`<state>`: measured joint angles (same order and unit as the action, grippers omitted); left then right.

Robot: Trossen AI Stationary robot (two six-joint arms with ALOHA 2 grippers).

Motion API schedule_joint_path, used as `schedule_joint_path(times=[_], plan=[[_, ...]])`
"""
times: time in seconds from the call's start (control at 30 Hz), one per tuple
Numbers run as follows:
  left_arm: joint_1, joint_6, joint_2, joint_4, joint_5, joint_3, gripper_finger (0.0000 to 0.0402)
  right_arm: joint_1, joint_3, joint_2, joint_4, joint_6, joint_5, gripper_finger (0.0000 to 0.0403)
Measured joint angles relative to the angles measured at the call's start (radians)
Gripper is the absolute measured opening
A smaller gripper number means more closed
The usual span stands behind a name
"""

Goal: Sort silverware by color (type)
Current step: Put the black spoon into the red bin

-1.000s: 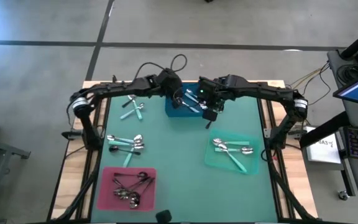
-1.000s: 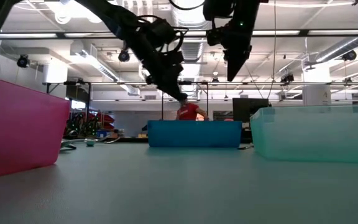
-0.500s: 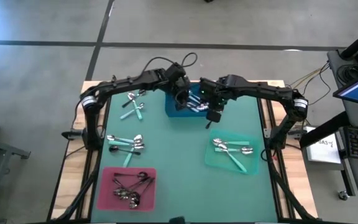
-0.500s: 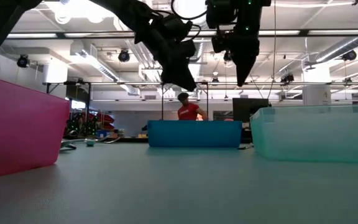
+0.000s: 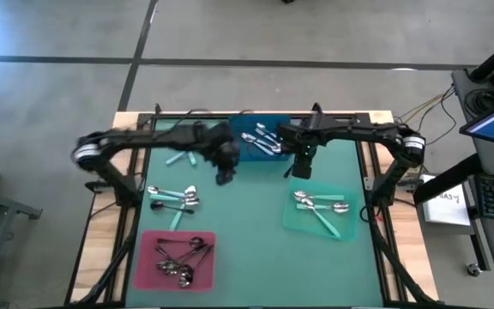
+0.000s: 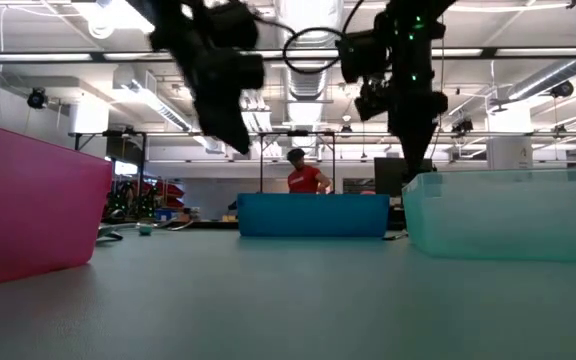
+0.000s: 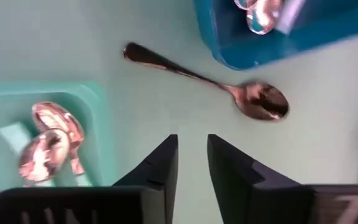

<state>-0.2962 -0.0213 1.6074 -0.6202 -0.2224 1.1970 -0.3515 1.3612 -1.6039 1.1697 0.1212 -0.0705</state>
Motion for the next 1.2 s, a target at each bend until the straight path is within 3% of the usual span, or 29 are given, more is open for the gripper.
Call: schedule_joint_path(times=[0.1,0.3,0.6,0.8,1.2], plan=[[0.074,0.099,-0.151,0.095,0.086,-0.149,0.0123,0.000,-0.070,0.000,-0.103,0.107,-0.005,0.0092],[0.253,0.338,-0.443,0.206,0.356,-0.368,0.0123,-0.009,-0.190,0.001,-0.269,0.399,-0.007,0.0095],[0.511,0.516,-0.763,0.227,0.699,-0.511,0.0123,-0.064,-0.293,0.001,-0.407,0.588,0.003,0.0082],[0.573,0.479,-0.837,0.212,0.832,-0.502,0.0123,-0.081,-0.332,-0.001,-0.476,0.718,0.072,0.0082],[0.573,0.370,-0.847,0.197,0.895,-0.470,0.0123,-0.081,-0.368,-0.002,-0.535,0.870,0.079,0.0082]])
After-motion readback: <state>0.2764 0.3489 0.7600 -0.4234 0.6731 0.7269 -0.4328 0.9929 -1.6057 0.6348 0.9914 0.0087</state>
